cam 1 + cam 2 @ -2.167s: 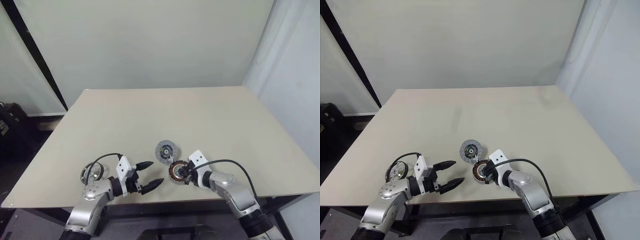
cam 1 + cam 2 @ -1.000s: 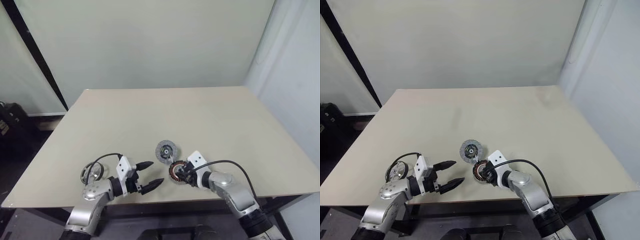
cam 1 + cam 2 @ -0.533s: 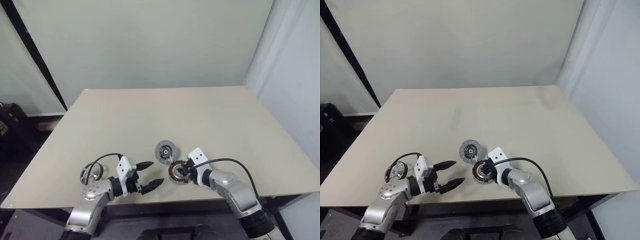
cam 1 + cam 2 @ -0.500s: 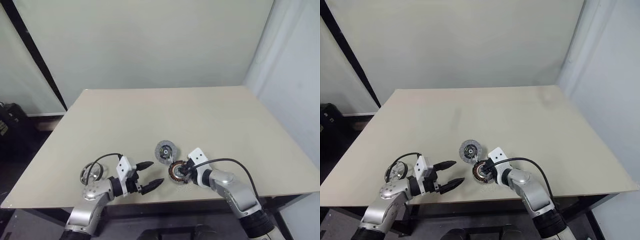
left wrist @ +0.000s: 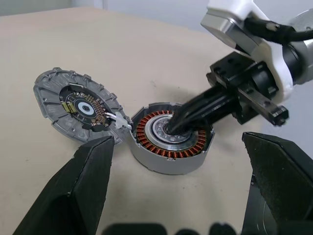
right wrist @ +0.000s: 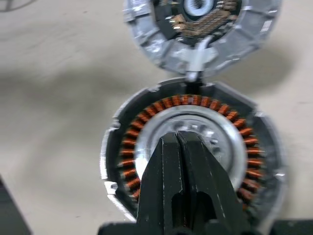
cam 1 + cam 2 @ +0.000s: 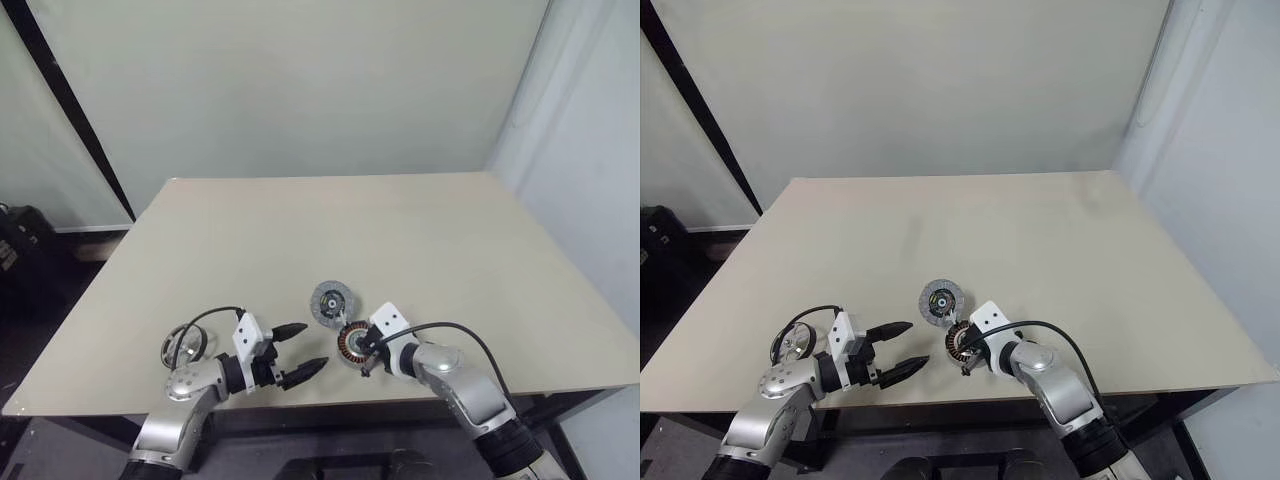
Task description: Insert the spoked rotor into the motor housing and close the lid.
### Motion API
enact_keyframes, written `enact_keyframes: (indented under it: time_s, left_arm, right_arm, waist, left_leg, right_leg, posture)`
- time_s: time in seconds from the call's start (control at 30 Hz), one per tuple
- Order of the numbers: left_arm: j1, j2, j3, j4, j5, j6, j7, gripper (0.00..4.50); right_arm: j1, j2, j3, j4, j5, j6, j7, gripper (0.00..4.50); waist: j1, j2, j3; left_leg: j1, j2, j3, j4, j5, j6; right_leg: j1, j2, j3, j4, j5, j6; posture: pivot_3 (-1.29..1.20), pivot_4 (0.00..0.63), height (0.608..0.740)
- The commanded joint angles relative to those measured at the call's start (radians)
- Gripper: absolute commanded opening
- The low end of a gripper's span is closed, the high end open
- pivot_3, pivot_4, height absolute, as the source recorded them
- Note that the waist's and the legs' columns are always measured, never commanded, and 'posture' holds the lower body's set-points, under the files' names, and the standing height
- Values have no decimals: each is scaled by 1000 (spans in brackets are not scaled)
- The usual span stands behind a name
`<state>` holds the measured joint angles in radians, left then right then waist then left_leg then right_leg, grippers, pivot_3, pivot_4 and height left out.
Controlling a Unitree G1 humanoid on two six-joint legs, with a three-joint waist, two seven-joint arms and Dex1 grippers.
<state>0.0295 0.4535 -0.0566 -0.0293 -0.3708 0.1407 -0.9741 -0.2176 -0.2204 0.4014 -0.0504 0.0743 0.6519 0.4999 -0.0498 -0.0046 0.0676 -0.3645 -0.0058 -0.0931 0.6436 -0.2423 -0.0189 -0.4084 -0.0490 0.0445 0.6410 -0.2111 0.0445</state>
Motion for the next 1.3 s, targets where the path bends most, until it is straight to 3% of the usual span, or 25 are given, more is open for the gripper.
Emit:
enact_keyframes:
  time_s: [0.03,1.03,1.17,1.3]
  left_arm:
    - [-6,-4,5,-14,-4,-19,1,4500]
    - [43,-40,57,-50,-60,21,62,4500]
    - [89,-74,119,-92,-125,68,129,4500]
    - [148,-102,184,-135,-180,106,192,4500]
  right_arm:
    - [-13,0,19,-33,-14,-8,9,29]
    - [-21,2,-64,11,10,-81,-3,29]
    - [-16,-10,-78,-67,52,-64,48,882]
    - [3,-34,-86,-130,73,-47,73,2279]
  waist:
    - [0,0,0]
    - [0,0,0]
    - [0,0,0]
    - [0,0,0]
  left_leg:
    - [0,0,0,0,0,0]
    - [0,0,0,0,0,0]
    - [0,0,0,0,0,0]
    - [0,1,0,-1,0,0]
  right_leg:
    - [0,0,0,0,0,0]
    - [0,0,0,0,0,0]
    - [0,0,0,0,0,0]
    - [-1,0,0,0,0,0]
  posture:
    - [0,0,740]
    - [0,0,740]
    - [0,0,740]
    - [0,0,740]
